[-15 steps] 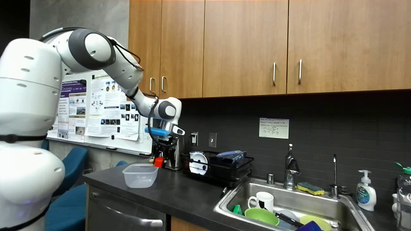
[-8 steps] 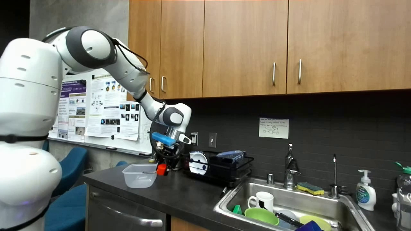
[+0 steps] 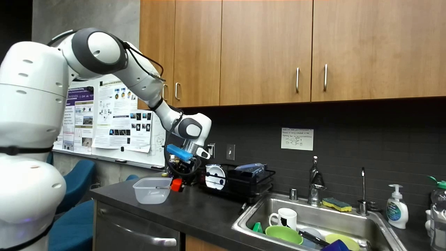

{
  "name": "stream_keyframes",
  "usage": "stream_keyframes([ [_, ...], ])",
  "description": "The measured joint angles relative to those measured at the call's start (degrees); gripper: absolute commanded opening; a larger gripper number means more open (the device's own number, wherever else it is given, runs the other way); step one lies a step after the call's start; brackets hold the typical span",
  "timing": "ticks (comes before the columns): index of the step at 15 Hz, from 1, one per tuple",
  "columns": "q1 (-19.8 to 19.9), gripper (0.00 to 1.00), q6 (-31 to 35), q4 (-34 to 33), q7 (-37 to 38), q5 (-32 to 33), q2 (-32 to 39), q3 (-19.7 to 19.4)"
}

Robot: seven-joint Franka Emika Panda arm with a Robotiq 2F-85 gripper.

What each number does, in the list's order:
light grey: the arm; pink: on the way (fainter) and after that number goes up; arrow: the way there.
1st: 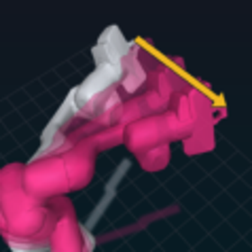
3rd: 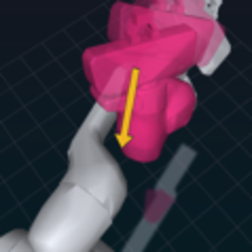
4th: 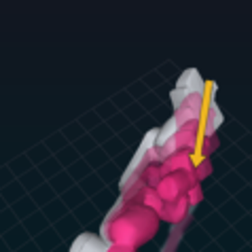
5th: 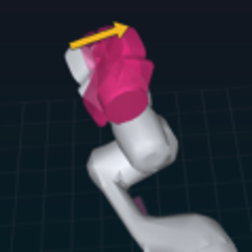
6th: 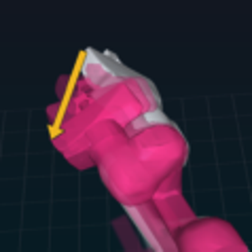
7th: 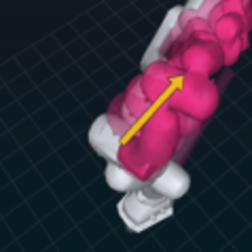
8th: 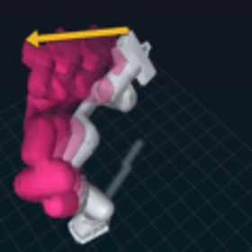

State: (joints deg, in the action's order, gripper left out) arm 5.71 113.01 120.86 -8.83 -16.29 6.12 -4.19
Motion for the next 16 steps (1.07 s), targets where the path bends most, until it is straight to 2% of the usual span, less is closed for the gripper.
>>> stream_keyframes([
  [5, 0.91, 0.32, 0.29, -0.18, -2.56, -2.94, 1.32, -0.29],
  [8, 1.29, 0.32, 1.53, -1.08, -3.18, -2.48, 2.94, -0.57],
  [11, 1.15, 0.32, 2.06, -3.61, -2.89, 0.81, 5.0, -0.62],
  [16, -0.64, 0.32, 1.78, -10.09, -0.72, 11.2, 9.33, 0.06],
])
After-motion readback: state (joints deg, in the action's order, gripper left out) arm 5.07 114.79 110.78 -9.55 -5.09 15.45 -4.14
